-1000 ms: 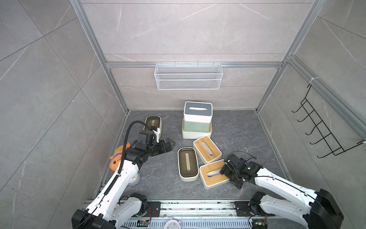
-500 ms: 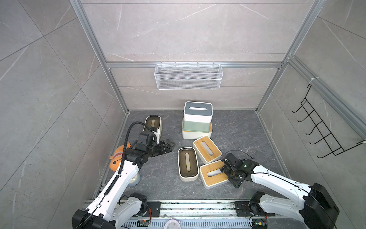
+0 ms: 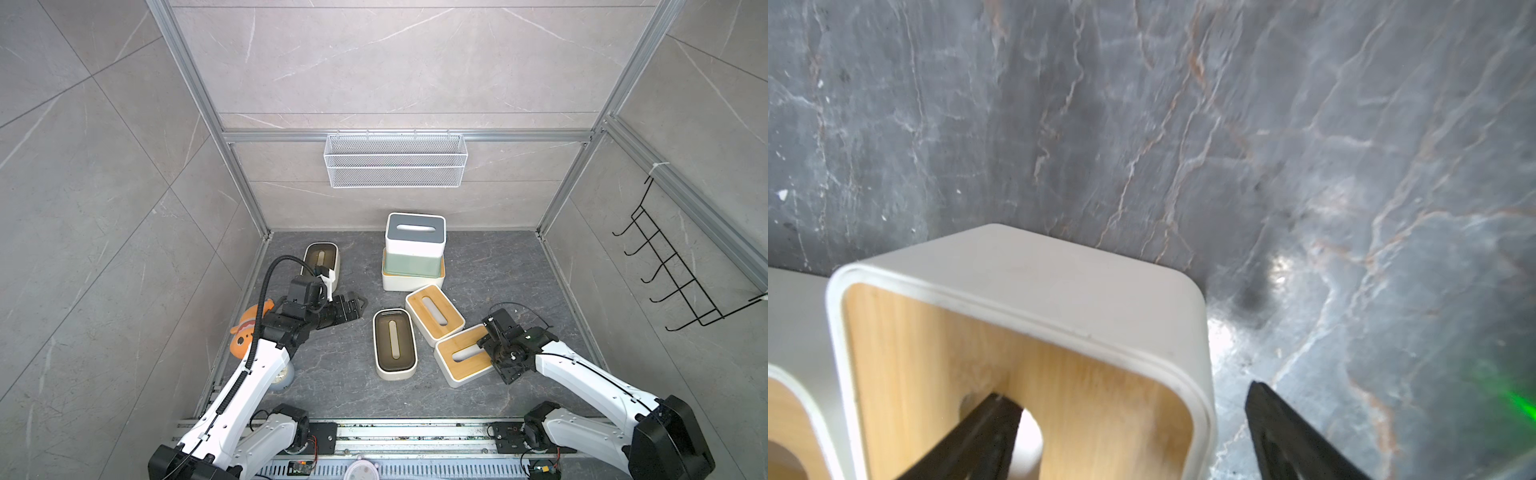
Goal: Stack the tissue boxes
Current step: Pick up the tissue box from the center of the board.
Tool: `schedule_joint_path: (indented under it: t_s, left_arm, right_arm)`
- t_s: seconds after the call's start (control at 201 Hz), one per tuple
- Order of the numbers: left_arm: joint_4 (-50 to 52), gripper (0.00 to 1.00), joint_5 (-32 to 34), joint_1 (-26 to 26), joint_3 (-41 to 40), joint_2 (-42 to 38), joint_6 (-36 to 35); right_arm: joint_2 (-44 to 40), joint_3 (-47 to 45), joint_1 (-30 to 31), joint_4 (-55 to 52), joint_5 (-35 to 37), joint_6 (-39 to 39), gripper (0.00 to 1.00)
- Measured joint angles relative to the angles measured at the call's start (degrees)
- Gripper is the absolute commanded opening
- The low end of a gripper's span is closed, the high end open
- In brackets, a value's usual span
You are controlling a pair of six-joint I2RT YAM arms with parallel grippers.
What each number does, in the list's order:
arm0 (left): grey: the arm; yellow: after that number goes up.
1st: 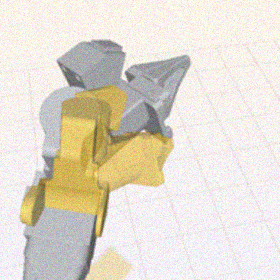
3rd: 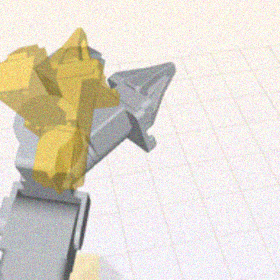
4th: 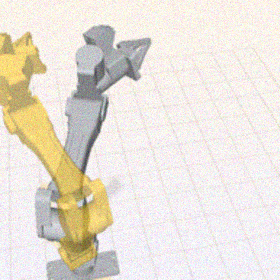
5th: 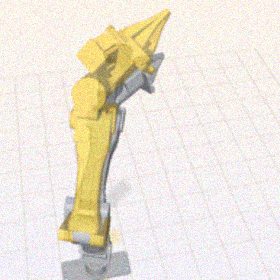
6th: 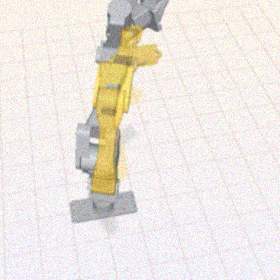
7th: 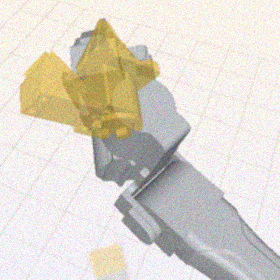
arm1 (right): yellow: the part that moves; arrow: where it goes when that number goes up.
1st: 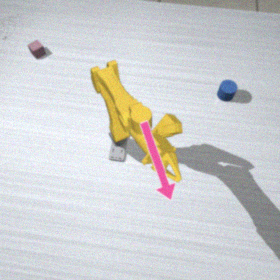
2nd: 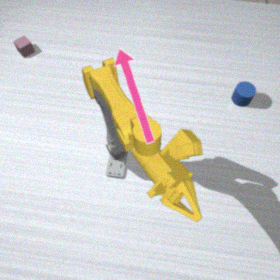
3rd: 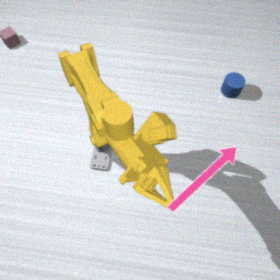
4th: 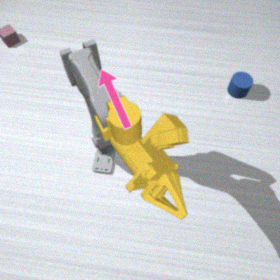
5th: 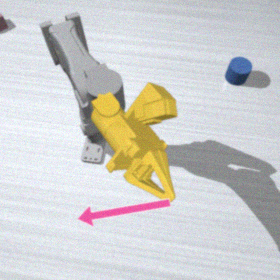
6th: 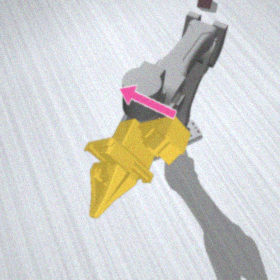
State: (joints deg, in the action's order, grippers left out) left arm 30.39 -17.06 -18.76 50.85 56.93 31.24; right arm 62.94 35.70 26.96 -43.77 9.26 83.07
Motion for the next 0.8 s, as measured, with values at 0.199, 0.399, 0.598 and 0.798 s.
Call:
schedule_joint_path:
  t_s: [0.199, 0.399, 0.598, 0.798]
  left_arm:
    - [-0.4, 0.99, -0.6, 0.0, -0.6, -0.3, 0.0]
    - [-1.1, 0.99, -1.5, 0.0, -1.9, -0.5, 0.3]
    - [-1.4, 0.99, -1.6, 0.0, -2.4, -0.7, 0.5]
    - [-1.7, 0.99, -1.6, 0.0, -2.7, -1.3, 0.8]
  right_arm:
    - [-0.7, 0.2, 0.3, 0.2, -2.1, -0.5, 0.85]
    - [0.1, -0.5, 2.7, 2.3, -3.2, 1.4, 0.81]
    - [0.0, -1.8, 2.8, 3.3, -3.2, 3.5, 0.72]
    - [-0.2, -2.1, 2.8, 3.5, -3.0, 4.8, 0.66]
